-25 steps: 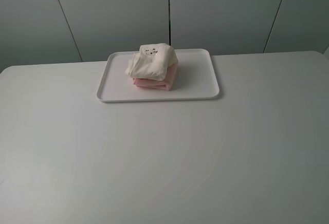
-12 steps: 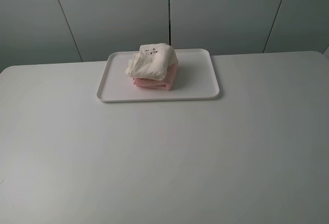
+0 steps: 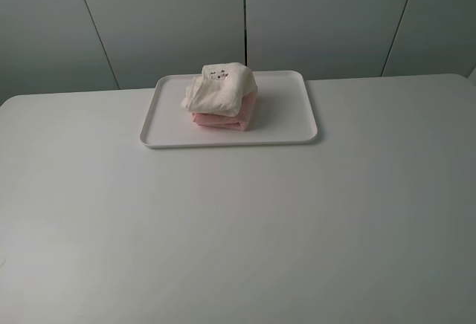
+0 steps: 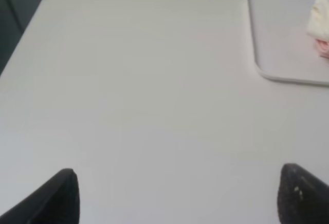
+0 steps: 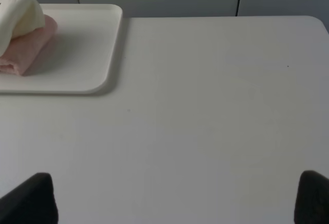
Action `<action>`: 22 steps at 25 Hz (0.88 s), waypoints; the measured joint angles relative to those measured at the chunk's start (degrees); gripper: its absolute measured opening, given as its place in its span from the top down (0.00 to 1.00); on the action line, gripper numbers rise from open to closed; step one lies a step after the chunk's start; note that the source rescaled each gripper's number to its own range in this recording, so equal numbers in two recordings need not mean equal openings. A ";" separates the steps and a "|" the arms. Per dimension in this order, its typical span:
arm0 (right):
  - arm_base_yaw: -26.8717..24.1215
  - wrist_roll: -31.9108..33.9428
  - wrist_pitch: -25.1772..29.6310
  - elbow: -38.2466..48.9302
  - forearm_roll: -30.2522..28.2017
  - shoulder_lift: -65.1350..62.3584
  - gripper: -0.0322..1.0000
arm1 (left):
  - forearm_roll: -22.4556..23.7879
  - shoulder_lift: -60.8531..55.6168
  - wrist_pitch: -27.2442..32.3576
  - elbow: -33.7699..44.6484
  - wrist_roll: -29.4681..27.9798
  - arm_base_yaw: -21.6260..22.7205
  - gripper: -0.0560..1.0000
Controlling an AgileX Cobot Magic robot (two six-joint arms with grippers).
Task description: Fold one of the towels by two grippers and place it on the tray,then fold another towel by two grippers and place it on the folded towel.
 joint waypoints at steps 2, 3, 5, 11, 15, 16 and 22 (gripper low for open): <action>0.00 -0.34 0.00 0.00 0.00 0.00 0.00 | -0.11 0.00 0.00 0.00 0.26 0.48 0.01; 0.00 -0.62 0.00 0.00 0.00 0.00 0.00 | -0.11 0.00 0.00 0.00 0.45 0.55 0.01; 0.00 -1.16 0.00 0.00 0.00 0.00 0.00 | -0.11 0.00 0.00 0.00 1.09 0.55 0.01; 0.61 -1.18 0.00 0.00 0.00 0.00 0.00 | -0.63 0.00 0.00 0.00 3.46 0.55 0.01; 0.61 -1.01 0.00 0.00 0.12 0.00 0.00 | -0.91 0.00 0.00 0.00 3.69 0.55 0.01; 0.61 -1.01 0.00 0.00 0.12 0.00 0.00 | -0.91 0.00 0.00 0.00 3.69 0.55 0.01; 6.50 -1.01 0.00 0.00 0.96 0.00 0.00 | -1.32 0.00 0.00 0.00 3.80 0.55 0.01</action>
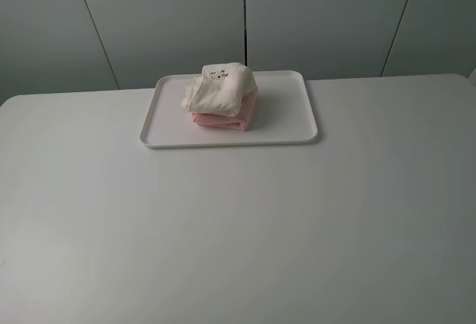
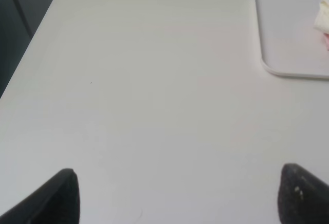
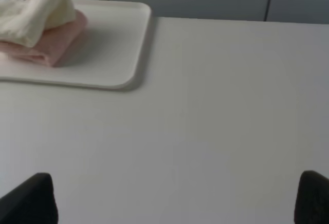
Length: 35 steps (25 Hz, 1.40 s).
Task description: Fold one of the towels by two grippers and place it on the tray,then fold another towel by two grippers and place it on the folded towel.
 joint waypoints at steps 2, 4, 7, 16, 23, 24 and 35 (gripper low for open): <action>2.41 0.00 0.00 0.00 0.23 0.00 0.00 | 0.41 0.00 0.00 0.00 0.00 0.00 0.01; 3.84 0.10 0.00 0.00 0.23 0.00 0.00 | 0.41 0.00 0.00 0.00 0.00 0.00 0.01; 4.32 0.10 0.00 0.00 0.34 0.00 0.00 | 0.00 0.00 0.00 0.00 0.00 0.00 0.01; 4.32 -1.35 0.00 0.00 -1.15 0.00 0.00 | 0.60 0.00 0.00 0.00 0.11 0.00 0.01; 4.32 -1.49 0.00 0.00 -1.15 0.00 0.00 | 0.60 0.00 0.00 0.00 0.11 0.00 0.01; 4.32 -1.49 0.00 0.00 -1.19 0.00 0.00 | 0.60 0.00 0.00 0.00 0.11 0.00 0.01; 4.32 -1.49 0.00 0.00 -1.41 0.00 0.00 | 0.65 0.00 0.00 0.00 0.11 0.00 0.01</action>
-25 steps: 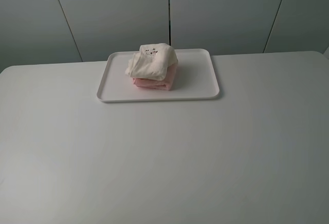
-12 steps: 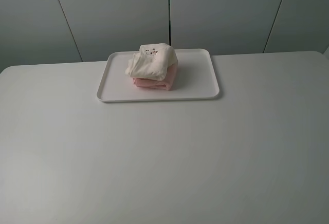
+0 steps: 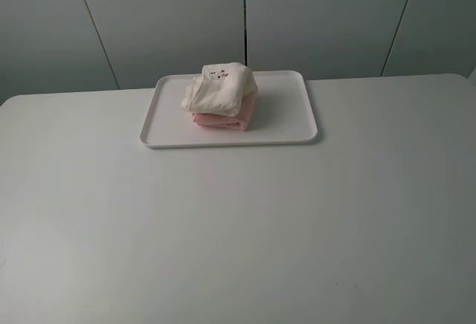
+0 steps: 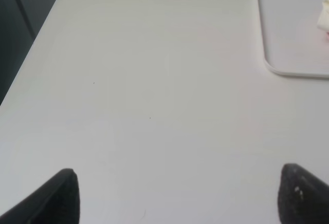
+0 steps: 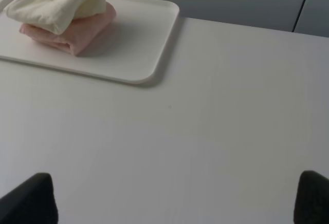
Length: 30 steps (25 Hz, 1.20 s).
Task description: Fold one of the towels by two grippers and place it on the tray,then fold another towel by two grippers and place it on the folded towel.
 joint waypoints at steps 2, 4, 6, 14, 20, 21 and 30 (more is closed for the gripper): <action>-0.65 0.00 0.00 0.00 0.00 0.00 0.00 | 0.00 0.00 0.00 0.00 0.00 0.00 0.01; -2.15 0.00 0.00 0.00 0.00 0.00 0.00 | 0.00 0.00 0.00 0.00 0.00 0.00 0.01; -3.50 0.00 0.00 0.00 0.00 0.00 0.00 | 0.00 0.00 0.00 0.00 0.00 0.00 0.01; -3.95 0.00 0.00 0.00 0.00 0.00 0.00 | 0.00 0.00 0.00 0.00 0.00 0.00 0.01; -3.95 0.00 0.00 0.00 0.00 0.00 0.00 | 0.00 0.00 0.00 0.00 0.00 0.00 0.01; -3.95 0.00 0.00 0.00 0.00 0.00 0.00 | 0.00 0.00 0.00 0.00 0.00 0.00 0.01; -3.95 -0.11 0.00 0.00 0.00 0.00 0.00 | 0.00 0.00 0.00 0.00 0.00 0.00 0.01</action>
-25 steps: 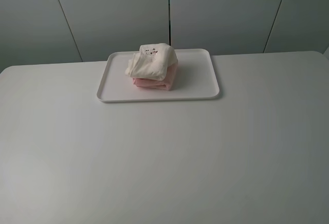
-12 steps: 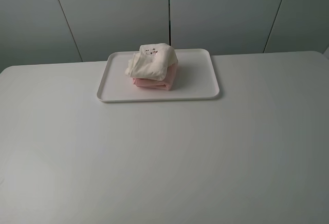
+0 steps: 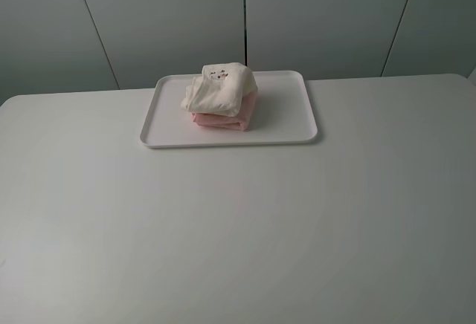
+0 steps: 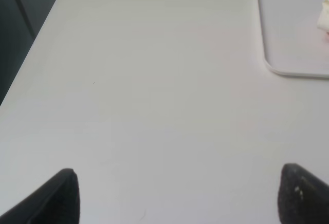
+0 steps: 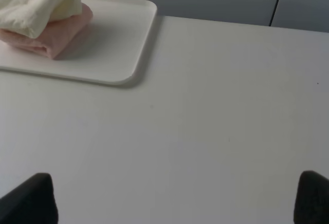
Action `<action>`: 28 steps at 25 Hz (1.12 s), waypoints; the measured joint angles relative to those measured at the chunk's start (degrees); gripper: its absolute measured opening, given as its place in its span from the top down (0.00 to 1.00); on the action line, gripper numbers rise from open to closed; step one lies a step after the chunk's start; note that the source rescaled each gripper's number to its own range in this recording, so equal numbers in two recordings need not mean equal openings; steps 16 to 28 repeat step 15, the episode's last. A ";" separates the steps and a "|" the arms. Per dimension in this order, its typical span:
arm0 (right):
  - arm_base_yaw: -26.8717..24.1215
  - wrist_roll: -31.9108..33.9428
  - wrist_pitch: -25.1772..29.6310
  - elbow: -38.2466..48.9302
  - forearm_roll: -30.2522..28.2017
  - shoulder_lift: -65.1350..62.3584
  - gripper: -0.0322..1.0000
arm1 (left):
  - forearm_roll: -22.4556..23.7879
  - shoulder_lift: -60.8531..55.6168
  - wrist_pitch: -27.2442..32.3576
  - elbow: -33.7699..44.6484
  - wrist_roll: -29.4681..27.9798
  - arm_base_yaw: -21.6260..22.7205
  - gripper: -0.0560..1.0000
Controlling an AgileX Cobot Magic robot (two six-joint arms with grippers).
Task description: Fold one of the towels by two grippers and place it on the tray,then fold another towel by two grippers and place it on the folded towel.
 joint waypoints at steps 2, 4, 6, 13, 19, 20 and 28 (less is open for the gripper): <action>0.00 0.00 0.00 0.00 0.00 0.00 0.00 | 0.00 0.00 0.00 0.00 0.00 0.00 0.01; 0.00 0.00 0.00 0.00 0.00 0.00 0.00 | 0.00 0.00 0.00 0.00 0.00 0.00 0.01; 0.00 0.00 0.00 0.00 0.00 0.00 0.00 | 0.00 0.00 0.00 0.00 0.00 0.00 0.01; 0.00 0.00 0.00 0.00 0.00 0.00 0.00 | 0.00 0.00 0.00 0.00 0.00 0.00 0.01; 0.00 0.00 0.00 0.00 0.00 0.00 0.00 | 0.00 0.00 0.00 0.00 0.00 0.00 0.01; 0.00 0.00 0.00 0.00 0.00 0.00 0.00 | 0.00 0.00 0.00 0.00 0.00 0.00 0.01; 0.00 0.00 0.00 0.00 0.00 0.00 0.00 | 0.00 0.00 0.00 0.00 0.00 0.00 0.01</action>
